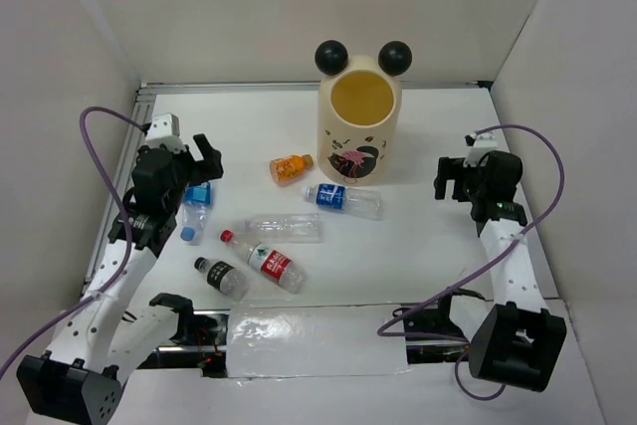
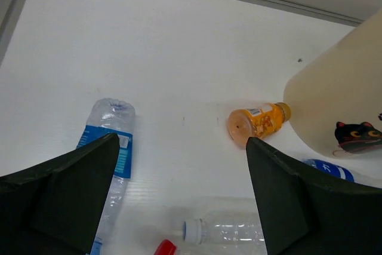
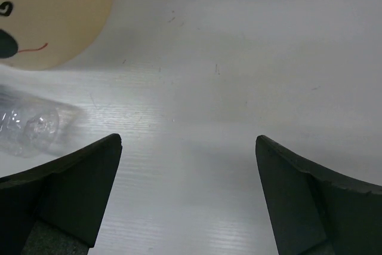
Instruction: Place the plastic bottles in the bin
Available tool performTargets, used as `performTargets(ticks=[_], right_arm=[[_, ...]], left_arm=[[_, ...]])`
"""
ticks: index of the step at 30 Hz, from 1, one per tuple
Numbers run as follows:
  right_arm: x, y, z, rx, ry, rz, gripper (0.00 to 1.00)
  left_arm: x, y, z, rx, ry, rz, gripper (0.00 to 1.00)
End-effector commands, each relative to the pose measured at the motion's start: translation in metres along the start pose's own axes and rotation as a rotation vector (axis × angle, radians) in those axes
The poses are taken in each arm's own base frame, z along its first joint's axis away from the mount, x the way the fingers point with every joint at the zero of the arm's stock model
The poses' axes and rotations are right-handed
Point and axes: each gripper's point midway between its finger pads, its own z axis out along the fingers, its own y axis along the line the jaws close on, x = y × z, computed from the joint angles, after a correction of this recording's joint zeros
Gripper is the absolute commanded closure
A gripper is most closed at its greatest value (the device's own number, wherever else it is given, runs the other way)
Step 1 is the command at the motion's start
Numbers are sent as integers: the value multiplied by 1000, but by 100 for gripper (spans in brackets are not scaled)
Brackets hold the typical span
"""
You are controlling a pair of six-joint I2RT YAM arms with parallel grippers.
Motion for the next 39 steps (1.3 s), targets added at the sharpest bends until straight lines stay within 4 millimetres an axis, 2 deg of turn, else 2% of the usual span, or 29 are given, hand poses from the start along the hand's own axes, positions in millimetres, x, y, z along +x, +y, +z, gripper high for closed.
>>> performTargets(ticks=[1,2,4,5,6,7,8,9,11,12,13,14,15,16,17,18,20,21,22,23,24,25,27,31,32,33,34,37,39], right_arm=[[-19,12,-17,-83,-58,-125,0],[-19,24,-21,-159,-71,-182,0],[-2,44,-29,-307,-44,-350,0],[-1,58,-34,-402,-52,-398,6],[-2,86,-46,-577,-98,-426,11],[10,100,-59,-697,-113,-545,17],[11,110,-66,-776,-149,-585,26],[9,128,-77,-874,-210,-608,45],[11,143,-85,-938,-290,-736,48],[12,158,-89,-984,-311,-800,42],[16,166,-87,-1001,-307,-835,25],[15,189,-93,-1054,-346,-926,16],[16,194,-87,-1023,-331,-993,5],[18,204,-87,-1031,-335,-1025,2],[15,215,-81,-1030,-348,-1045,2],[15,234,-84,-1041,-353,-1096,2],[4,260,-76,-1018,-358,-1094,1],[14,282,-80,-1050,-358,-1134,1],[1,289,-60,-909,-364,-1164,1],[-11,294,-60,-894,-414,-1149,1],[-1,303,-49,-887,-385,-1172,2],[-5,303,-36,-817,-370,-1186,2],[-2,315,-12,-802,-316,-1191,3],[0,327,28,-725,-242,-1189,7],[-11,330,34,-696,-249,-1189,8],[-6,330,42,-690,-217,-1207,8],[10,332,55,-704,-155,-1221,8],[28,334,76,-703,-54,-1246,11],[37,332,83,-699,-20,-1255,12]], left_arm=[[6,-12,-6,72,37,-21,0],[9,-11,-7,69,49,-19,0],[12,-12,-7,74,63,-18,0],[15,-10,-8,70,76,-15,0],[18,-11,-9,75,88,-14,0],[21,-10,-9,72,99,-13,0],[24,-9,-10,68,110,-2,0],[23,-10,-12,75,120,-1,0],[22,-7,-15,66,122,6,0],[24,-6,-16,62,132,8,0],[29,-6,-18,66,156,10,0],[33,-4,-20,63,162,2,0],[30,-6,-23,76,152,-1,0],[39,-4,-24,67,178,-10,0],[35,-5,-27,72,163,-12,0],[42,-3,-29,67,176,-22,0],[50,0,-30,58,199,-28,0],[54,1,-32,55,209,-27,0],[57,2,-33,51,219,-26,0],[57,0,-33,59,222,-22,0],[62,1,-33,56,232,-21,0],[62,1,-33,56,232,-21,0],[64,2,-33,53,241,-20,0],[65,1,-34,63,243,-11,0],[67,2,-35,62,245,-11,0],[67,2,-35,62,245,-11,0],[65,1,-37,66,233,-13,0],[69,0,-37,71,244,-8,0],[69,0,-37,71,244,-8,0]])
